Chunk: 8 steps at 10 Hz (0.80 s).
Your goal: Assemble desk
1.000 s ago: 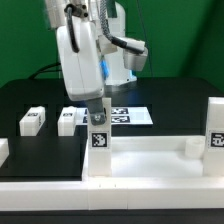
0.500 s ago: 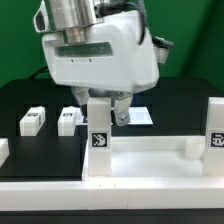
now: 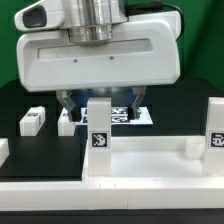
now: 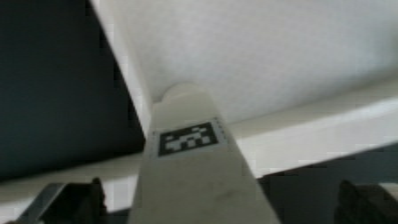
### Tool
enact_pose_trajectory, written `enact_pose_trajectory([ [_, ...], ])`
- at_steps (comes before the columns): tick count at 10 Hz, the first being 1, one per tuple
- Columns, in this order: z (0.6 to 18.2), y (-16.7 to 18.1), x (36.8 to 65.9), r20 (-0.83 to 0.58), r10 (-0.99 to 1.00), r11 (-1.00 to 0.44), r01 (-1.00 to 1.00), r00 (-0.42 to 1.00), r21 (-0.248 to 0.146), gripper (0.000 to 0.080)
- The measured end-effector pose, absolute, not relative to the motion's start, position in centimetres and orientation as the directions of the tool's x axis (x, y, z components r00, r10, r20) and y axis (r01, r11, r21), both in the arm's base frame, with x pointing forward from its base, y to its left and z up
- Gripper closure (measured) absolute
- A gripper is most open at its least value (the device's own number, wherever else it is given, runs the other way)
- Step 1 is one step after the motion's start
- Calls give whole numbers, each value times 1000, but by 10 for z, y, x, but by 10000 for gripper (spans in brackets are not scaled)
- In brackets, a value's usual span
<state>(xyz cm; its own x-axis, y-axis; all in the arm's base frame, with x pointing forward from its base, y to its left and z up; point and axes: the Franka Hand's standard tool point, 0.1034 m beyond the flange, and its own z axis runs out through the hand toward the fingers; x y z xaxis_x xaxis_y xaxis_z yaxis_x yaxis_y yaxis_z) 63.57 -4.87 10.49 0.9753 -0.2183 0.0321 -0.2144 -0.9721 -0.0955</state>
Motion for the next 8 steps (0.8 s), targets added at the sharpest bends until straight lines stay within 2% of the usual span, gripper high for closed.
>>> enact_pose_trajectory([
  [2, 104, -50, 636, 28, -269, -959, -265, 963, -99, 151],
  [4, 104, -50, 636, 24, -304, -948, -300, 952, -101, 415],
  [5, 104, -50, 636, 18, -364, -927, -361, 931, -102, 415],
  [6, 103, -53, 635, 10, -441, -894, -438, 897, -99, 502],
  [8, 103, -51, 635, -8, -637, -767, -635, 771, -93, 502],
])
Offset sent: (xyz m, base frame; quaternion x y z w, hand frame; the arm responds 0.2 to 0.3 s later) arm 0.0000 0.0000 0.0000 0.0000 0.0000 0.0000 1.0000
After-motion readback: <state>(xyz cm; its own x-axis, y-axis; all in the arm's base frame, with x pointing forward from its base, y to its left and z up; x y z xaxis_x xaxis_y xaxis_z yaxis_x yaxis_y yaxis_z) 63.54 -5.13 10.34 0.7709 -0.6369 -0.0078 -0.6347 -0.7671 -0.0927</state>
